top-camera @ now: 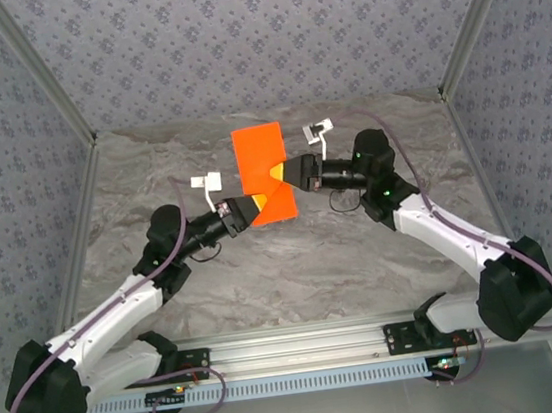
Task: Fold a paper plane with a square sheet of paper (fold left side to right side)
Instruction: Turn over the paper at the center of the table.
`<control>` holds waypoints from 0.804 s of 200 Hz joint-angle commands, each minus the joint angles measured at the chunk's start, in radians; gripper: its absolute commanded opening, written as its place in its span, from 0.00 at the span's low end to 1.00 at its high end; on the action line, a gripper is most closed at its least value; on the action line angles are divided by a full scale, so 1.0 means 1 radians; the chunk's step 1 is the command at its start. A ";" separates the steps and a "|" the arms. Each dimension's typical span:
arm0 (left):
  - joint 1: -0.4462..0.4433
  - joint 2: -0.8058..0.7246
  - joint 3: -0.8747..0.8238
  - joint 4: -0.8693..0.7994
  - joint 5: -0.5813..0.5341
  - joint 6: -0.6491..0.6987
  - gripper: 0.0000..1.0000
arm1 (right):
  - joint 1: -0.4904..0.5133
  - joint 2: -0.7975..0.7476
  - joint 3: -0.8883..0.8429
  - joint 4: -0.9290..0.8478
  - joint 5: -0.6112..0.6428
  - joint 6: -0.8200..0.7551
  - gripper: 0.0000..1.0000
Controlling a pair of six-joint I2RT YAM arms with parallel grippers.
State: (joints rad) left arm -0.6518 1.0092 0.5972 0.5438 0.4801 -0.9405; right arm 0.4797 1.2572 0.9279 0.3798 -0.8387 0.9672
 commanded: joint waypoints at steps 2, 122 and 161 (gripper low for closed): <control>-0.033 -0.040 0.052 -0.211 -0.101 0.123 0.03 | -0.023 -0.088 0.044 -0.368 0.116 -0.259 0.42; -0.432 0.703 0.811 -1.760 -1.249 0.046 0.00 | -0.130 -0.342 0.042 -1.161 1.100 -0.591 0.77; -0.430 0.924 0.925 -1.765 -1.154 0.089 0.00 | -0.133 -0.372 0.030 -1.179 1.118 -0.594 0.77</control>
State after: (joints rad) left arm -1.0801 1.8404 1.4441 -1.1057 -0.6678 -0.8455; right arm 0.3527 0.9157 0.9688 -0.7467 0.2153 0.3943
